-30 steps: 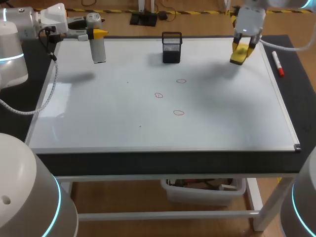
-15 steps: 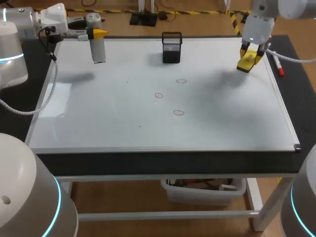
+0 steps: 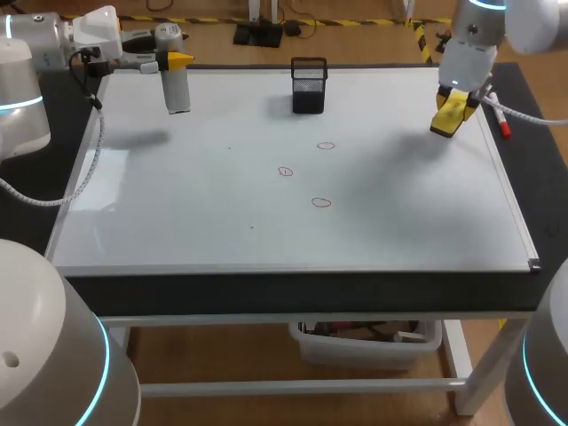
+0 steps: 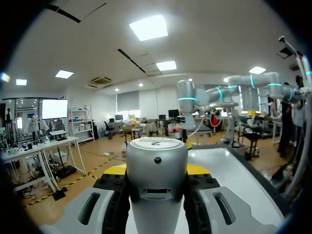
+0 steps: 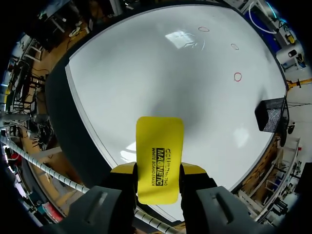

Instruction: Pick up the inspection probe, press it on each red-marked spot on the whiteboard one by one, put down the probe, pick up the eraser, and wipe off all the red marks.

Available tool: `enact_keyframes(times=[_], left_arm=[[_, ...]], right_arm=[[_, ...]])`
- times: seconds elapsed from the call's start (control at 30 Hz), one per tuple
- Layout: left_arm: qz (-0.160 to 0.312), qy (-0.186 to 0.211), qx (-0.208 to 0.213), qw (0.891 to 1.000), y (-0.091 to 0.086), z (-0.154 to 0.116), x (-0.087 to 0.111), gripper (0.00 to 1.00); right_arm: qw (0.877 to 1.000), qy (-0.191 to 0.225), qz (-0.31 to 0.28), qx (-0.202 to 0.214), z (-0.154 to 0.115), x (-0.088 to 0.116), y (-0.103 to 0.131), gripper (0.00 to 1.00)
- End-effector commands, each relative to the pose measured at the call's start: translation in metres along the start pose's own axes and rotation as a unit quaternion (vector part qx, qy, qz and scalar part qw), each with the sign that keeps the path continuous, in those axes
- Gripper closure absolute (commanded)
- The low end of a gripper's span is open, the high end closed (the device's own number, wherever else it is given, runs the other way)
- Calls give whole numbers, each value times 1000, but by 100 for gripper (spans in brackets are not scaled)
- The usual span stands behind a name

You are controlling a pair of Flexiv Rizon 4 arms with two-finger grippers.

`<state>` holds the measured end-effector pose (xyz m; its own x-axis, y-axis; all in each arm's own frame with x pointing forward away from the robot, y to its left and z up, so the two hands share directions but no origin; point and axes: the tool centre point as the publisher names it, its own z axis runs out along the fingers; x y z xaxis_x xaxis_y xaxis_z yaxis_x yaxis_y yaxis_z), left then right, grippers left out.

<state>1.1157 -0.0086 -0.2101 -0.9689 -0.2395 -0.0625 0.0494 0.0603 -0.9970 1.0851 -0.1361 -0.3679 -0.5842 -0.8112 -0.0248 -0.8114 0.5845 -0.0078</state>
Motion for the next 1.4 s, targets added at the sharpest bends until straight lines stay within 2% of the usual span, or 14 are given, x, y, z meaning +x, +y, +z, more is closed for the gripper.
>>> enact_keyframes(times=[0.03,0.5,0.7,0.87,0.97,1.23,1.4], left_arm=[[1,-3,1,1000,-1,0,2,100],[1,-3,1,1000,-1,0,2,100],[9,28,-1,1000,-5,11,30,100],[15,75,6,997,-10,32,56,100],[20,112,25,993,-9,47,73,100],[1,189,34,981,-5,90,117,100],[-16,201,50,978,-1,103,137,100]], right_arm=[[1000,3,0,1,-2,0,0,100],[1000,3,0,1,-2,0,0,100],[1000,3,0,1,-2,0,0,100],[1000,3,0,1,-2,0,0,100],[1000,3,0,1,-2,0,0,100],[1000,3,0,1,-2,0,0,100],[1000,3,0,1,-2,0,0,100]])
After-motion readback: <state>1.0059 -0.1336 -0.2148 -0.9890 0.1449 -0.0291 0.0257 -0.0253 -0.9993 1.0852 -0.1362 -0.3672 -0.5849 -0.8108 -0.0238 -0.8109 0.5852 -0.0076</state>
